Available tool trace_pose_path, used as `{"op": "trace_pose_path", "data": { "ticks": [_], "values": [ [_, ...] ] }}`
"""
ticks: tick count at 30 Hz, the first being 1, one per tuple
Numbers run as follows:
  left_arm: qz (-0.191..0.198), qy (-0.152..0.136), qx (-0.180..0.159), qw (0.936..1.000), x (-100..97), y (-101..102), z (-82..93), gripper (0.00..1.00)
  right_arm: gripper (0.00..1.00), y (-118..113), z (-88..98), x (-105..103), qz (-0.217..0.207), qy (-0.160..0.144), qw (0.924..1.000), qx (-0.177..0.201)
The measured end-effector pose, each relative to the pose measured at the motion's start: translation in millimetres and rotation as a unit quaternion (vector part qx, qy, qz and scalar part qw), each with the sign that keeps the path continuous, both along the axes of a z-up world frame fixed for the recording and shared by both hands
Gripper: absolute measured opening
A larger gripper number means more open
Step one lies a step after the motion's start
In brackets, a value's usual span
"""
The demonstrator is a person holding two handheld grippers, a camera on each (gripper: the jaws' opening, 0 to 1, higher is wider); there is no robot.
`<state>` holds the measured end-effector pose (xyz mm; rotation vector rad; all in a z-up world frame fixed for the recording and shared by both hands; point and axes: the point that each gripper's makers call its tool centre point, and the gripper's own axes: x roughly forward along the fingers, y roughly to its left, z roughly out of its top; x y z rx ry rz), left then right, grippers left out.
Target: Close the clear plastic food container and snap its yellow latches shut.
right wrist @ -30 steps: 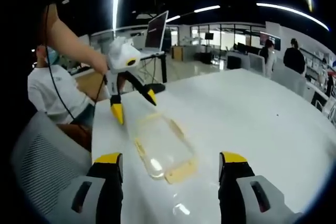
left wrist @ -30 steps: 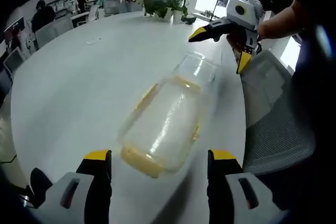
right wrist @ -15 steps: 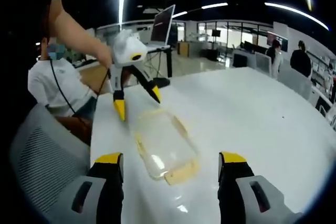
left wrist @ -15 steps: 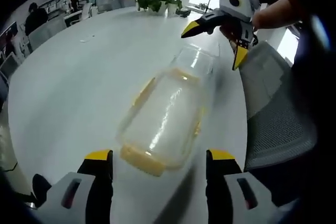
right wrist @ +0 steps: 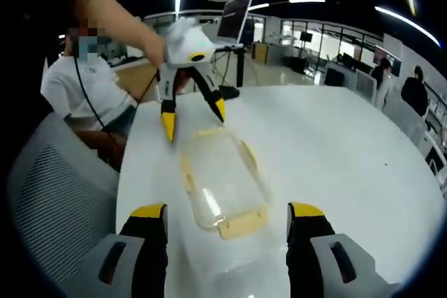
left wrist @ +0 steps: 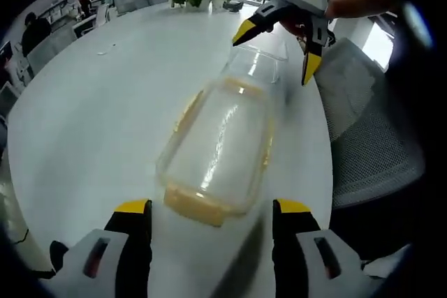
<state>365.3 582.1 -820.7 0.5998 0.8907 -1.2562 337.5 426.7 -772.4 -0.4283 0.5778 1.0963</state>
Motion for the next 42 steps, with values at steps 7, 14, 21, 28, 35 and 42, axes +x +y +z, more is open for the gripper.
{"op": "trace_pose_path", "data": {
  "ticks": [7,14,21,28,35,42],
  "values": [
    [-0.026,-0.003,0.017,0.9995,-0.8,2.2,-5.8,0.69,0.68,2.3,-8.1,3.1,0.012,0.012,0.9996,-0.024],
    [-0.038,-0.003,0.026,0.9989,-2.1,1.8,-7.6,0.68,0.65,4.0,-17.4,4.3,0.028,0.019,0.998,-0.054],
    [-0.055,-0.008,0.039,0.9977,-3.0,5.1,-12.6,0.68,0.68,5.5,-27.4,2.8,0.054,0.031,0.9947,-0.082],
    [-0.062,-0.012,0.041,0.9971,-2.5,4.0,-13.2,0.67,0.65,5.4,-32.4,3.8,0.069,0.039,0.9914,-0.104],
    [-0.079,-0.023,0.046,0.9956,1.5,1.4,-14.6,0.65,0.65,5.0,-42.9,1.5,0.081,0.05,0.9876,-0.125],
    [-0.098,-0.031,0.058,0.993,3.8,2.6,-15.3,0.64,0.65,0.9,-44.3,7.4,0.077,0.05,0.9856,-0.142]
  ]
}}
